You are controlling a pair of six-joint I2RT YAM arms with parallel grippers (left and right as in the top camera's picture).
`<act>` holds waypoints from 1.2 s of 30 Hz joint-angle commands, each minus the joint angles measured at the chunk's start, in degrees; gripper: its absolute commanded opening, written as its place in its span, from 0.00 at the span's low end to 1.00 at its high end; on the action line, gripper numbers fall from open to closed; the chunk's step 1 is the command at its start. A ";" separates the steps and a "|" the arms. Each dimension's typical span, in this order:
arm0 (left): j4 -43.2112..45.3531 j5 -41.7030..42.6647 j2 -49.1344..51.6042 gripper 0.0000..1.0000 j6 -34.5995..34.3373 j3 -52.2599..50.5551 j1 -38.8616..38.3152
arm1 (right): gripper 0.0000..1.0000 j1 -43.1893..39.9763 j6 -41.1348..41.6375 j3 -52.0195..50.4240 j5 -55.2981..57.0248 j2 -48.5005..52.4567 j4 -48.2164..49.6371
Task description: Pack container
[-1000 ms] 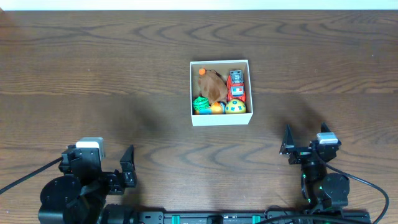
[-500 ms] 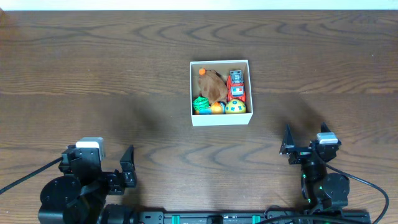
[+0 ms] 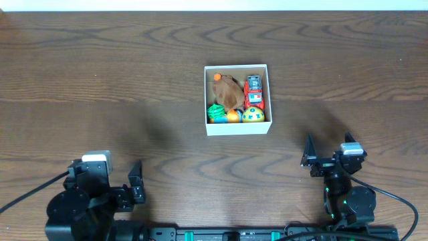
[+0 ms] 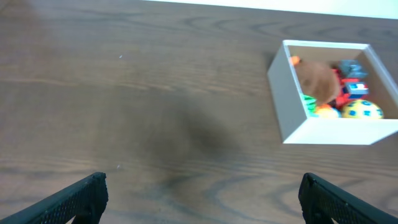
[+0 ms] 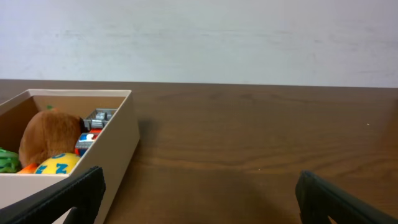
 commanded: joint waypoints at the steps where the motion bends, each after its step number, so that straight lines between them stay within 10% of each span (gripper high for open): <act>1: 0.63 -0.76 -3.37 0.98 0.74 -4.70 1.73 | 0.99 -0.52 -0.87 -0.15 -0.42 -0.35 -0.22; 26: 63.60 -1.44 -20.48 0.98 6.08 -50.60 2.05 | 0.99 -0.52 -0.87 -0.15 -0.42 -0.35 -0.22; 36: 55.74 -1.86 -20.48 0.98 6.78 -52.24 2.10 | 0.99 -0.52 -0.90 -0.15 -0.42 -0.35 -0.22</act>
